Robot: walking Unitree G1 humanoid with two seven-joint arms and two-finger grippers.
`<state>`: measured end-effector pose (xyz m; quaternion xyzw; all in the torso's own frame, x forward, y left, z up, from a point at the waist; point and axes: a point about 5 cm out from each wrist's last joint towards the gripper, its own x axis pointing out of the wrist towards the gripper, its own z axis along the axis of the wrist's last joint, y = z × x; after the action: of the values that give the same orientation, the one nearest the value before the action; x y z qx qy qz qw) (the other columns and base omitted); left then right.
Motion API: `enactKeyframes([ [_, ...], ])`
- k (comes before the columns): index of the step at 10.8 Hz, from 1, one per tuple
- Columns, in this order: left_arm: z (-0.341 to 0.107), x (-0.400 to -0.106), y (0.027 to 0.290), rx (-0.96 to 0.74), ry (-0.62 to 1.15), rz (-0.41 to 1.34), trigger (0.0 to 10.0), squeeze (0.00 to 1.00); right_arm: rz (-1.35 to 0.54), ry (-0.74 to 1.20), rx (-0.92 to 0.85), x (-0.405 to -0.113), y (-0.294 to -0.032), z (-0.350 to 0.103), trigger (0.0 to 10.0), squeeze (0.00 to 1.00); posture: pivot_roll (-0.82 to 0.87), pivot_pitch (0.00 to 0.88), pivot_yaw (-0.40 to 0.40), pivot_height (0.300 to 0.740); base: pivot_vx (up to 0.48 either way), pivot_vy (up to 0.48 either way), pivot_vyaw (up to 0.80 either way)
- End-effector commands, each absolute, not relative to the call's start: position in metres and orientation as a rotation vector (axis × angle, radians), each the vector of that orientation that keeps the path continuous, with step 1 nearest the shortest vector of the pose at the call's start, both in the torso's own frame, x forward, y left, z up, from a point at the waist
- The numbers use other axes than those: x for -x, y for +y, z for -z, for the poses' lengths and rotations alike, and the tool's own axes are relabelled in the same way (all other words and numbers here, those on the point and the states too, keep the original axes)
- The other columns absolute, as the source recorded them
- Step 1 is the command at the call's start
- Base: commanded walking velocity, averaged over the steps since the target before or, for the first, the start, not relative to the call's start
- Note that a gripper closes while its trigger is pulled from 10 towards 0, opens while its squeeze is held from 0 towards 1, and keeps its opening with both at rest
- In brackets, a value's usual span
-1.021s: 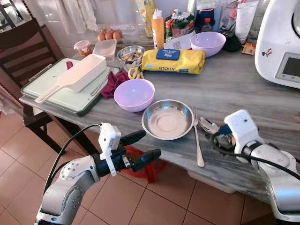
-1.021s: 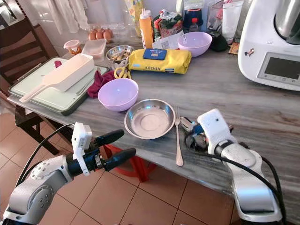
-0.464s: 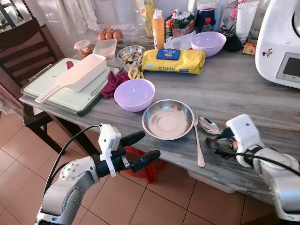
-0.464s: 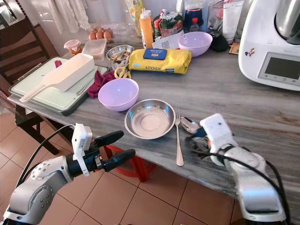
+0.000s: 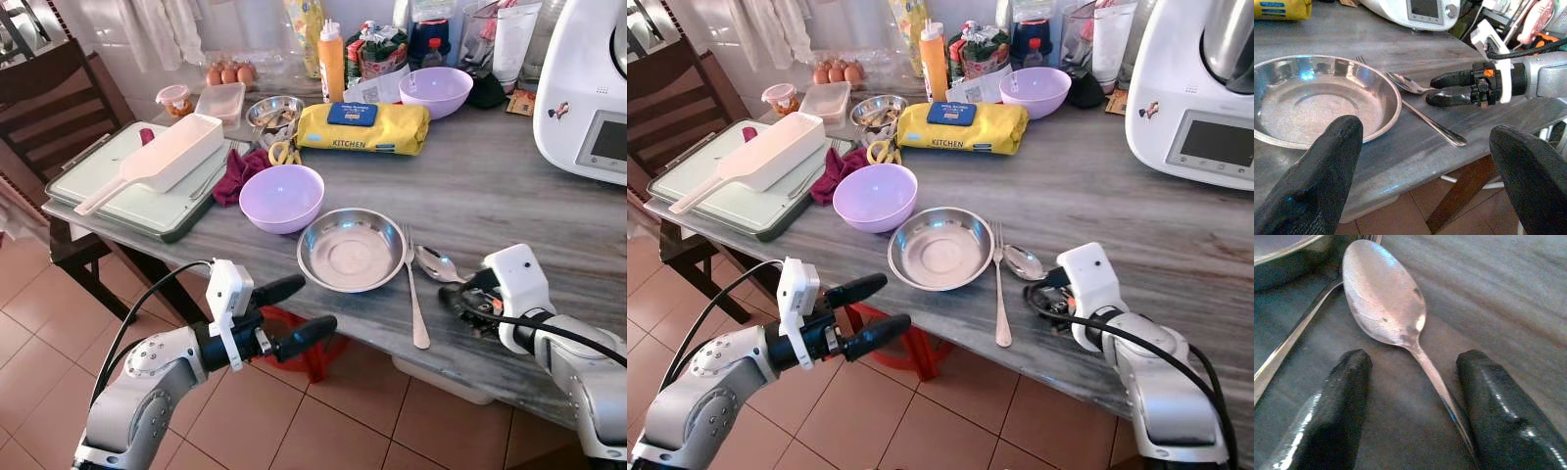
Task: Setting the table
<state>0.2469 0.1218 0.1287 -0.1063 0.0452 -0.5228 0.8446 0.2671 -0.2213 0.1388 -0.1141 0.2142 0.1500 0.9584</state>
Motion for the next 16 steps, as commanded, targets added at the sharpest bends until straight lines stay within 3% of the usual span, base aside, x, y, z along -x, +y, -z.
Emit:
enactKeyframes([
  [1, -0.132, -0.243, 0.123, 0.204, 0.099, 1.129, 10.0, 0.00, -0.295, 0.508, 0.181, -0.262, -0.222, -0.123, 0.0, 0.00, -0.12, 0.093, 0.155, 0.740, 0.000, 0.000, 0.00],
  [9, -0.124, -0.242, 0.128, 0.188, 0.115, 1.116, 10.0, 0.00, -0.104, 0.503, -0.153, -0.266, -0.202, -0.107, 0.0, 0.00, -0.11, 0.104, 0.164, 0.740, 0.000, 0.000, 0.00],
  [12, -0.122, -0.243, 0.127, 0.185, 0.113, 1.119, 10.0, 0.00, -0.064, 0.472, -0.307, -0.275, -0.183, -0.109, 0.0, 0.00, -0.11, 0.105, 0.162, 0.740, 0.000, 0.000, 0.00],
  [16, -0.123, -0.243, 0.126, 0.184, 0.106, 1.113, 10.0, 0.00, -0.138, 0.455, -0.329, -0.292, -0.145, -0.119, 0.0, 0.00, -0.10, 0.108, 0.151, 0.740, 0.000, 0.000, 0.00],
])
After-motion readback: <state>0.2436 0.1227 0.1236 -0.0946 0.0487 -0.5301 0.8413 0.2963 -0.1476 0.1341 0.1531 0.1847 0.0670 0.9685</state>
